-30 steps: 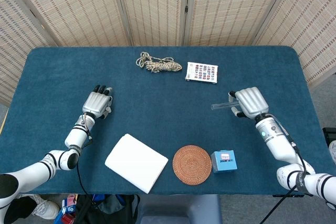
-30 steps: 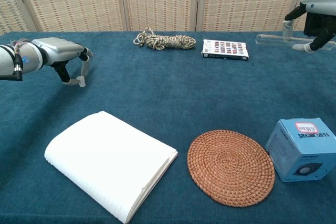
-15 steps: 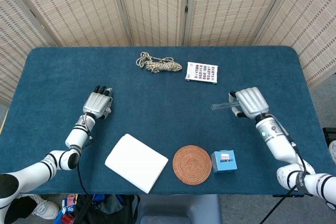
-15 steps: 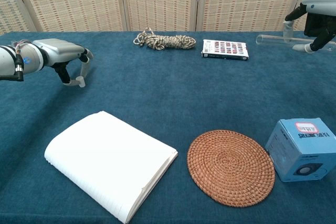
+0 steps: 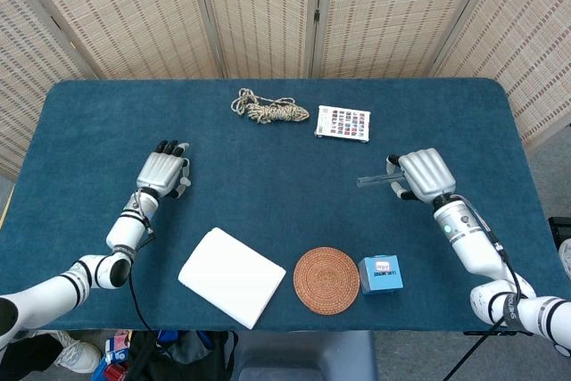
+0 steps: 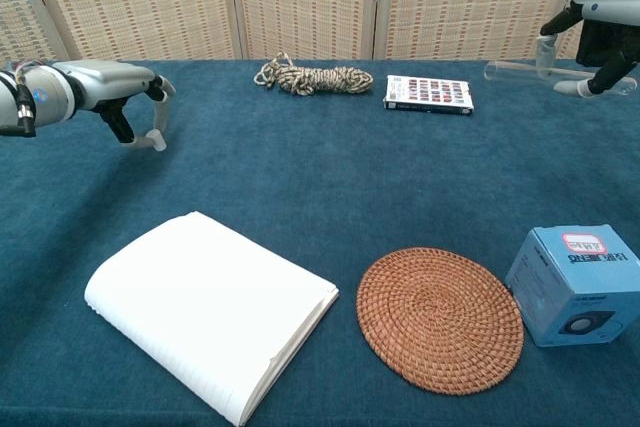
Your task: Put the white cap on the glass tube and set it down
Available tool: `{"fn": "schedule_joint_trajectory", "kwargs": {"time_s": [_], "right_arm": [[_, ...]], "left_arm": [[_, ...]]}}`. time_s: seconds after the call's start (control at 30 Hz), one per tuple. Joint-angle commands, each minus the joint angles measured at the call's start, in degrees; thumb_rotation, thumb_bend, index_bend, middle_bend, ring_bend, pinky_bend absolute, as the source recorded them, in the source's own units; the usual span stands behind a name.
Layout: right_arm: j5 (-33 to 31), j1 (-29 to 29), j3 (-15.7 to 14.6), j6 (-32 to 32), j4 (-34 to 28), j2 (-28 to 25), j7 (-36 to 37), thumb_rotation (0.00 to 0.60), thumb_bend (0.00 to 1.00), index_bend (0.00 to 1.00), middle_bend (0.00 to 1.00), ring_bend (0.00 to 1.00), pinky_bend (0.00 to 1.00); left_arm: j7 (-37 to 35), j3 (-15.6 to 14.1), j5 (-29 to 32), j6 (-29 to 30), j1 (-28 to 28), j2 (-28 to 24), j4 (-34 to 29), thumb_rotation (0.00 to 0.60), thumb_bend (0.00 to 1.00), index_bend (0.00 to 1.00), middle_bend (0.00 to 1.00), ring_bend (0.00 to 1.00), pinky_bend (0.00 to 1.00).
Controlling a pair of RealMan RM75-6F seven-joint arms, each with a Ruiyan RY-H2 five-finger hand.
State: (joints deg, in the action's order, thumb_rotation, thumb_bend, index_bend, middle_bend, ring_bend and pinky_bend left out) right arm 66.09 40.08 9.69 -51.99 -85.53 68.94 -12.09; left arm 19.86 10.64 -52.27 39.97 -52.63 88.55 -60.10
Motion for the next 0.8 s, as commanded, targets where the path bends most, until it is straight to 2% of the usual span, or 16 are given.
{"fn": "schedule_joint_trajectory", "kwargs": {"time_s": [0.03, 0.27, 0.47, 0.8], "right_arm": [[1.1, -0.4, 0.4, -1.3, -0.8, 0.2, 1.3, 0.600, 0.45, 0.97, 1.00, 1.00, 1.00], [4.4, -1.2, 0.6, -3.4, -1.0, 2.3, 5.9, 0.600, 0.45, 0.98, 1.00, 1.00, 1.00], [6.8, -0.8, 1.2, -4.1, 0.1, 5.6, 10.8, 0.600, 0.45, 0.98, 1.00, 1.00, 1.00], [8.7, 2.6, 3.8, -3.0, 4.0, 14.2, 20.0, 0.600, 0.45, 0.98, 1.00, 1.00, 1.00]], "left_arm": [[-3.7, 1.9, -1.8, 2.3, 1.4, -4.3, -6.1, 0.600, 0.38, 0.53, 0.01, 0.00, 0.00], [-8.0, 4.7, -1.6, 4.6, 3.5, -12.8, -20.3, 0.600, 0.38, 0.53, 0.02, 0.00, 0.00], [-8.1, 5.7, -1.1, 6.4, 4.1, -17.9, -30.0, 0.600, 0.38, 0.53, 0.02, 0.00, 0.00], [-7.9, 8.7, 1.6, 9.8, 2.4, -20.5, -38.6, 0.600, 0.39, 0.54, 0.03, 0.00, 0.00]]}}
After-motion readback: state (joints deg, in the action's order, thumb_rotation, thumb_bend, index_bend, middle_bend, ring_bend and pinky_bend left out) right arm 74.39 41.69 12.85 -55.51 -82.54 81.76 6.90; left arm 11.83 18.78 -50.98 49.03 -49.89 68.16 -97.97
